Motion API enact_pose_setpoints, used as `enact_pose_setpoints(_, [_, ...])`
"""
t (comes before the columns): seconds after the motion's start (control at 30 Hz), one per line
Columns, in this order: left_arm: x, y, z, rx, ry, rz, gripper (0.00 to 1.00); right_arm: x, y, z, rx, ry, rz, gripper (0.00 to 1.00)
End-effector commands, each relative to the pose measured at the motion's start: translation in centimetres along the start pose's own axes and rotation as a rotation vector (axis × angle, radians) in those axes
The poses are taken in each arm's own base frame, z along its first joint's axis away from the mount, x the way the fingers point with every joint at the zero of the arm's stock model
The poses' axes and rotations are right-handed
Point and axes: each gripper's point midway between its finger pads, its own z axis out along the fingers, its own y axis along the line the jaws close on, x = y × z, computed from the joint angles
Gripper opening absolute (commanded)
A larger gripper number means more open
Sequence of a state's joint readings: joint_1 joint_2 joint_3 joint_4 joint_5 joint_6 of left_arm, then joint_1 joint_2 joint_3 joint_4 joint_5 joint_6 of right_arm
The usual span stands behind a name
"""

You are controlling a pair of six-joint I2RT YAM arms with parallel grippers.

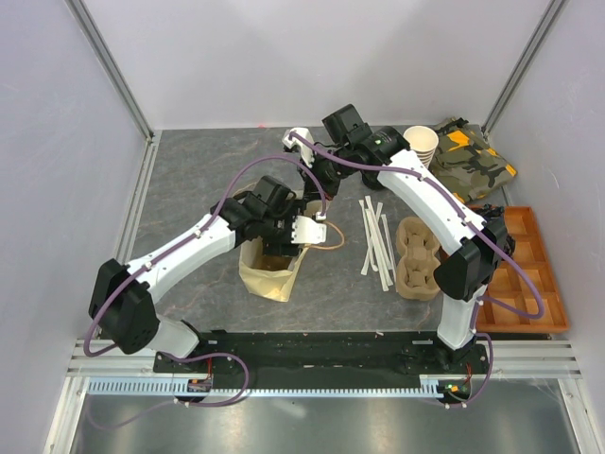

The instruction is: Pack the takeout coffee

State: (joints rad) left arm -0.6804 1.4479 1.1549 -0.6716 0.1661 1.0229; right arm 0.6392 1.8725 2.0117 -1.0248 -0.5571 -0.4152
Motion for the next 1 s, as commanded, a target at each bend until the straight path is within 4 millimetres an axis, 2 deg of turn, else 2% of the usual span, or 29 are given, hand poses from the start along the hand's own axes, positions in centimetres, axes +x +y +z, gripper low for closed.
enact_pose_setpoints(0.0, [-0.2,1.2,-0.6,-0.079,-0.014,-0.013,0.90,0.9,1.9,-0.3,-0.060,0.036,0.027,0.00])
enact_pose_setpoints(0.3, [-0.1,1.0,-0.2,-0.072,-0.015,0.000,0.92,0.9,1.8,-0.2,-0.058,0.036,0.027,0.00])
enact_pose_setpoints(0.53, [-1.3,1.4,-1.4,-0.086,-0.068,0.024,0.97,1.0,1.7,-0.2,-0.054,0.040,0.027,0.00])
enact_pose_setpoints(0.97, [-1.9,0.4,-2.6,-0.030,-0.087,0.067,0.98,0.6,1.2,-0.3,-0.030,0.037,0.009,0.00])
